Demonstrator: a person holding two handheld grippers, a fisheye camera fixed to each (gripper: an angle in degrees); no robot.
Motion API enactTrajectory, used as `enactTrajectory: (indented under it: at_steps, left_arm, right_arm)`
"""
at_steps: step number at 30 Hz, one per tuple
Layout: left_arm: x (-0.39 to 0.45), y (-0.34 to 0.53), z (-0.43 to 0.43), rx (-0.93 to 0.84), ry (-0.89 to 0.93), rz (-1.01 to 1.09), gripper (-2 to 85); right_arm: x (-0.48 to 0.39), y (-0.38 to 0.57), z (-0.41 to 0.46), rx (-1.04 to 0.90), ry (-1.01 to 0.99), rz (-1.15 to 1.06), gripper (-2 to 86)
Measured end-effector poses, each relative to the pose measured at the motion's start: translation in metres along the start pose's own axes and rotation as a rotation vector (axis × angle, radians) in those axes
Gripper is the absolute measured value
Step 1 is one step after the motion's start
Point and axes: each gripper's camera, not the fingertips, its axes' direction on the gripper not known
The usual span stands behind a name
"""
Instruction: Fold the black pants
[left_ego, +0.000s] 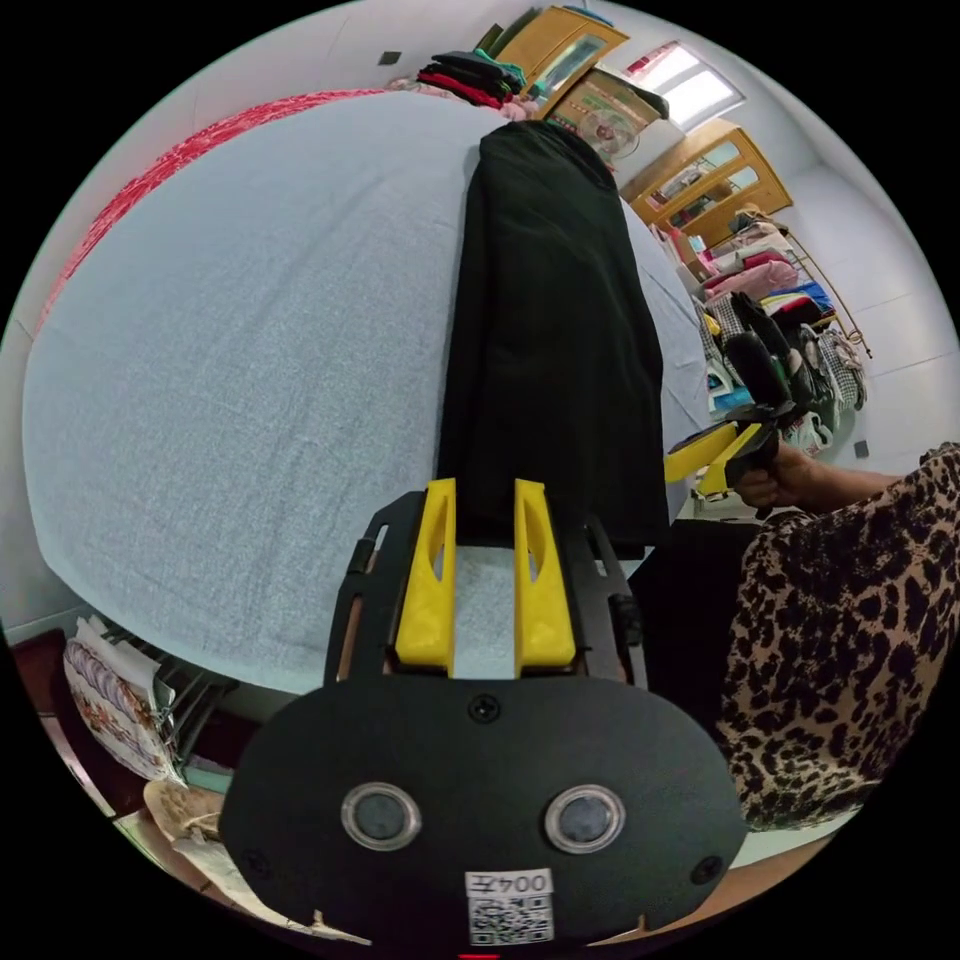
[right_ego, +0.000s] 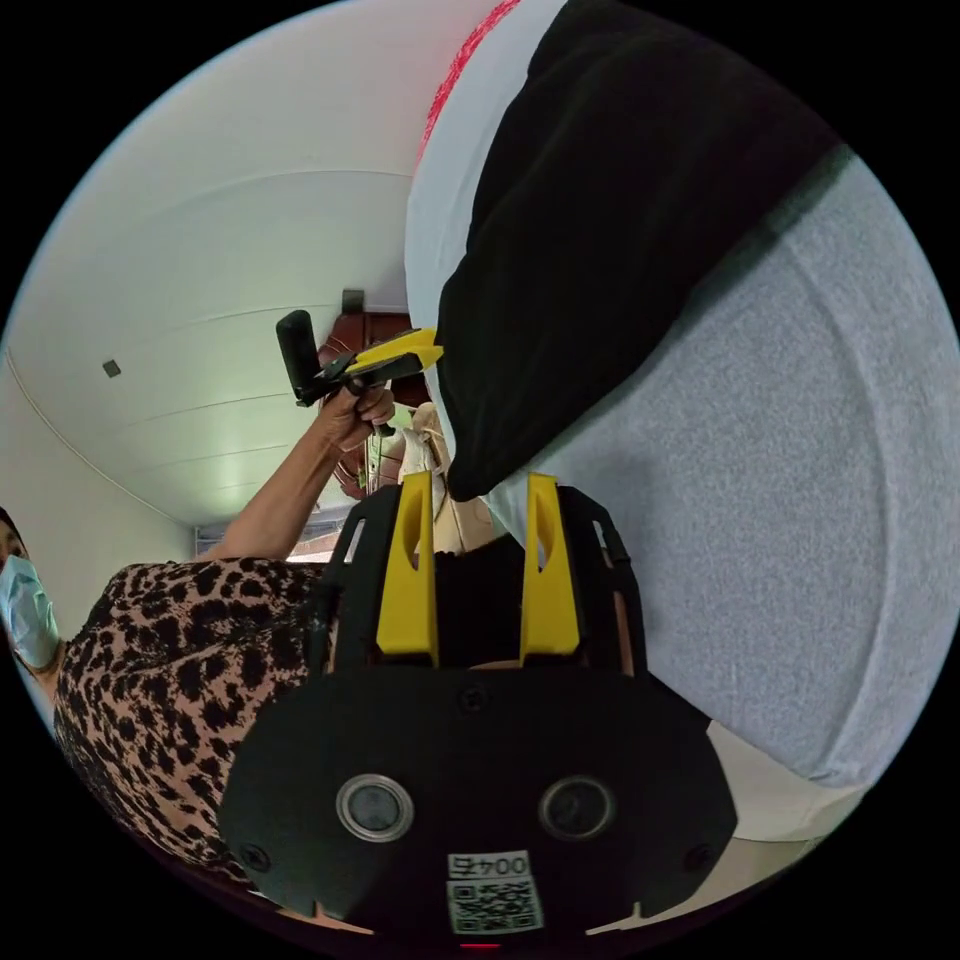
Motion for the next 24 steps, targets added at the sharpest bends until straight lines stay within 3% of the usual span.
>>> enactTrajectory:
  at_steps: [7,19,24]
  left_arm:
    - [-0.031,-0.019,-0.004,-0.038,0.084,0.058,8.0]
    - [-0.085,-0.049,-0.020,-0.068,0.322,0.192,7.1]
    - [-0.104,-0.062,-0.018,-0.100,0.395,0.211,6.9]
  right_arm:
    - [0.012,0.005,0.036,0.022,0.013,0.063,13.5]
    - [-0.003,0.055,0.095,0.466,-0.006,0.279,12.4]
    - [-0.018,0.080,0.122,0.599,0.096,0.352,11.3]
